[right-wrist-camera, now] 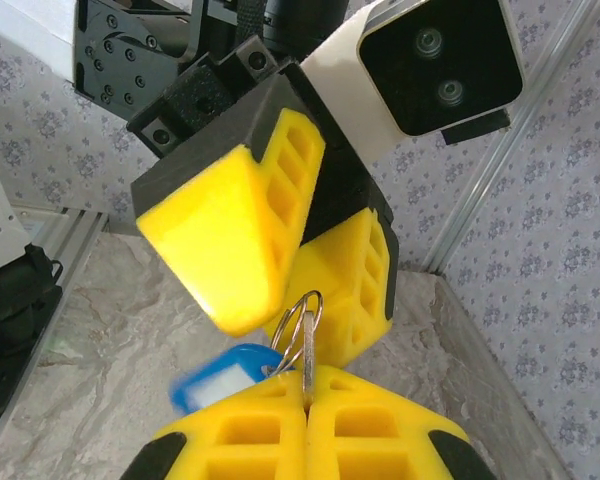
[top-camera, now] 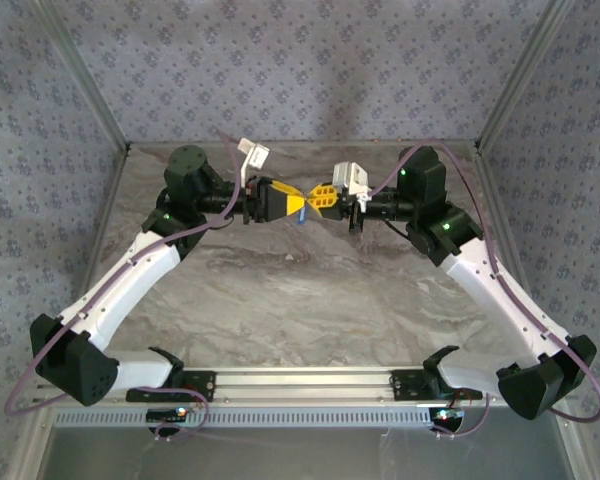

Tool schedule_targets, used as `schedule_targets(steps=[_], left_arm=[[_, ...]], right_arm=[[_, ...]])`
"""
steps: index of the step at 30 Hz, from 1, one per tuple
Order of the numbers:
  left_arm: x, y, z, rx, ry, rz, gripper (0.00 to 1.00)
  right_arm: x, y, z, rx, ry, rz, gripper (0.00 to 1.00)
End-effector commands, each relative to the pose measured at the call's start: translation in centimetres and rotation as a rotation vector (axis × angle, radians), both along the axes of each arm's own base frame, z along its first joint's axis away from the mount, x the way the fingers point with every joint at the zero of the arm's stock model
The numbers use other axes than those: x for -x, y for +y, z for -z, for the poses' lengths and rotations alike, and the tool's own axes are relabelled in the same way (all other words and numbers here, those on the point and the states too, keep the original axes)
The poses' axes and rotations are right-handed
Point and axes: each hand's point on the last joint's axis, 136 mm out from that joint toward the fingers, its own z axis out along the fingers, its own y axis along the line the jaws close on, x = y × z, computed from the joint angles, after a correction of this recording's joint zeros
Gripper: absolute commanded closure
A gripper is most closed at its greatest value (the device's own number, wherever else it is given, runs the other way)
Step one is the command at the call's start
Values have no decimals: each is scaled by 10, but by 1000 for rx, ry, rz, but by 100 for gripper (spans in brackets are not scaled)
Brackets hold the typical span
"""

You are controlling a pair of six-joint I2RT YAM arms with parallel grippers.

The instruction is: Remove the keys from the keyring

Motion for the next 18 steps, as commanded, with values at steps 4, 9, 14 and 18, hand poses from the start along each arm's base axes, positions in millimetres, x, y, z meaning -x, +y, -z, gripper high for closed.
schedule_targets(steps=[4,9,14,18], left_arm=[[14,6,-15,25,-57,11,58],[11,11,-19,33,-65,-9,49],[5,16,-22,38,-72,-48,45],[0,20,-22,44,-76,-78,46]], right_arm=[[3,-2,-13,-18,-46,14,100],[4,-2,-12,-16,-45,11,100],[6,-2,-13,-18,-45,6,100],[7,-3,-14,-17,-46,3,100]])
